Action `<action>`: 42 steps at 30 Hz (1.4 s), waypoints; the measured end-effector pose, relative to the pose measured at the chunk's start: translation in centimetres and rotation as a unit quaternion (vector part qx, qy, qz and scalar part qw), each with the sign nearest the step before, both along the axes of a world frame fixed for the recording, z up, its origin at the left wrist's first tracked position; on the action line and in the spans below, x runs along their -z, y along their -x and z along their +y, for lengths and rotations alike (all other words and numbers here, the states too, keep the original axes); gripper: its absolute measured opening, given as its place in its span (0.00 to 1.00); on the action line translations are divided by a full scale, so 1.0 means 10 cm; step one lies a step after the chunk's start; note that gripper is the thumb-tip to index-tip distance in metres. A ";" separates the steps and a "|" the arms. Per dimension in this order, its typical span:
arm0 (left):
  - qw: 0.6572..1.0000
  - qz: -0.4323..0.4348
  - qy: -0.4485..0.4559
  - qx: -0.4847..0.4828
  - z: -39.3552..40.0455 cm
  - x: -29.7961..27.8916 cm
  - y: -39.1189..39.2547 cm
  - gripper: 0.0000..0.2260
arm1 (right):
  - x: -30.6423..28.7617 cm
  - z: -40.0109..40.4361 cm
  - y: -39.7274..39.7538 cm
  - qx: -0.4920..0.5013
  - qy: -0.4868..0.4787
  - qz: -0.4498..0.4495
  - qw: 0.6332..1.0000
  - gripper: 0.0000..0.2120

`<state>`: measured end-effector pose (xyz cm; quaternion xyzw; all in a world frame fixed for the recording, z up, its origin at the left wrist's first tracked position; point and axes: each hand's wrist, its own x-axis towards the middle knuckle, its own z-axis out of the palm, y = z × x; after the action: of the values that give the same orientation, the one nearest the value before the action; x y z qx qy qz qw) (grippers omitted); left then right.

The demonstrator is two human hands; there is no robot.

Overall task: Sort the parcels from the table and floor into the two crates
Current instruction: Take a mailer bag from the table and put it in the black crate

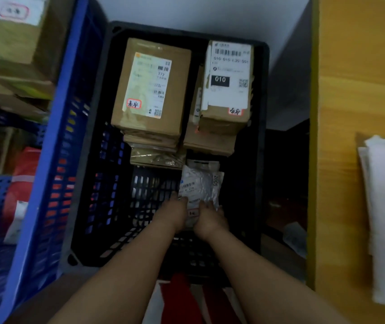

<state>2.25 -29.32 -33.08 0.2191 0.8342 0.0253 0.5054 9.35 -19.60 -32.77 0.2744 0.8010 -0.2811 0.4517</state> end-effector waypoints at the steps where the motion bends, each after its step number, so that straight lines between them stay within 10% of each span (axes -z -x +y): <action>1: 1.000 0.017 -0.006 0.002 0.00 -0.13 0.00 0.29 | -0.14 0.01 0.00 -0.002 -0.004 0.015 1.000 0.34; 14: 0.982 0.153 -0.108 0.000 0.43 -2.05 -0.22 0.21 | -2.16 0.38 -0.19 -0.056 -0.103 0.167 0.979 0.30; 25: 0.932 0.223 -0.277 0.065 1.54 -2.90 -0.63 0.20 | -2.99 1.46 -0.84 0.131 -0.285 0.326 0.892 0.23; 34: 0.931 0.204 -0.206 0.223 2.03 -2.77 -1.20 0.37 | -2.91 2.14 -1.66 0.463 -0.246 0.146 0.839 0.38; 42: 0.968 0.095 -0.117 0.203 2.14 -2.78 -1.18 0.58 | -2.99 2.33 -1.50 0.502 -0.177 0.203 0.822 0.33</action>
<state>14.04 -7.91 -5.26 0.4425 0.8079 -0.0012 0.3891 24.32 3.70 -2.87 0.6507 0.6617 -0.3720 0.0186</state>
